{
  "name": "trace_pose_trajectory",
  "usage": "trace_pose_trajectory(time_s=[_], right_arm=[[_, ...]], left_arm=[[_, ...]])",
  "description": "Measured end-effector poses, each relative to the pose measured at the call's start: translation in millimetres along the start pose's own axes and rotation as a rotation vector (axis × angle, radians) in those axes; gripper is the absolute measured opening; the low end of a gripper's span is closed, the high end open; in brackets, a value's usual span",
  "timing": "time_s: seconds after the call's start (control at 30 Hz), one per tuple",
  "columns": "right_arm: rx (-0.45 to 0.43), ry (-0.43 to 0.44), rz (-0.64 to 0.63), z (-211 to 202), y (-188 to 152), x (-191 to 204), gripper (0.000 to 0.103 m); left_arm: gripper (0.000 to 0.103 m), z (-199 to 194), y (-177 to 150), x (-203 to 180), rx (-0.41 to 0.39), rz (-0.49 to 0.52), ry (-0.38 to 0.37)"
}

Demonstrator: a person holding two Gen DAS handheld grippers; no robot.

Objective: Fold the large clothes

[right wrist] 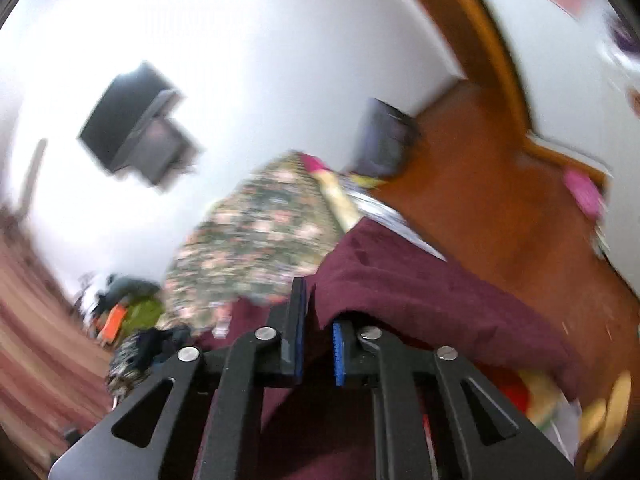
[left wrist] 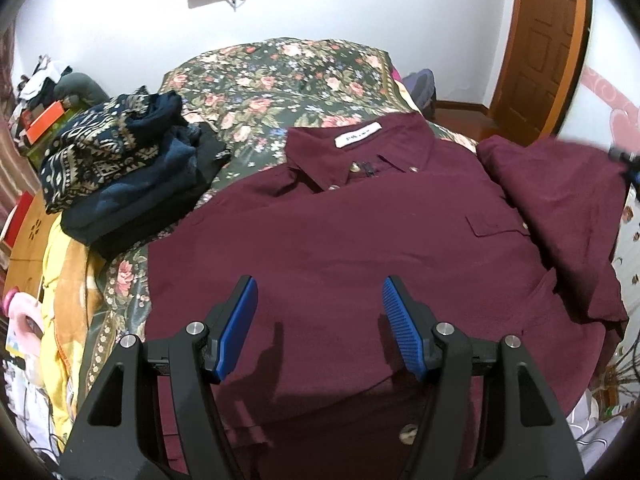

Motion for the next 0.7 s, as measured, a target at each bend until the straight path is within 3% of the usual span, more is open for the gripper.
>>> trace_pose_trajectory(time_s=[0.17, 0.3, 0.47, 0.53, 0.7], right_arm=[[-0.039, 0.161, -0.214, -7.6, 24.9, 96.7, 0.008], [0.014, 0.303, -0.341, 0.3, 14.9, 168.6, 0.008], [0.195, 0.426, -0.473, 34.6, -42.1, 230.6, 0.009], [0.320, 0.452, -0.526, 54.9, -83.3, 247.3, 0.009], [0.615, 0.440, -0.571, 95.4, -171.3, 236.2, 0.009]], left_arm=[[0.064, -6.1, 2.2, 22.6, -0.020, -0.048, 0.006], [0.064, -15.0, 4.4, 46.7, -0.046, -0.091, 0.026], [0.064, -28.7, 4.8, 81.7, -0.073, -0.159, 0.051], [0.064, -32.5, 2.6, 93.0, -0.077, -0.175, 0.064], [0.064, -37.5, -5.9, 109.9, -0.068, -0.197, 0.086]])
Point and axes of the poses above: each gripper's, at about its wrist camera, not at the fingertips, and z roughly the way its jaws point, x to its left, y to its top, the point moved 5 cm from there along z, roughly the way its jaws point, and after that the axes turned 13 degrees about -z, right-handed, at the moved point
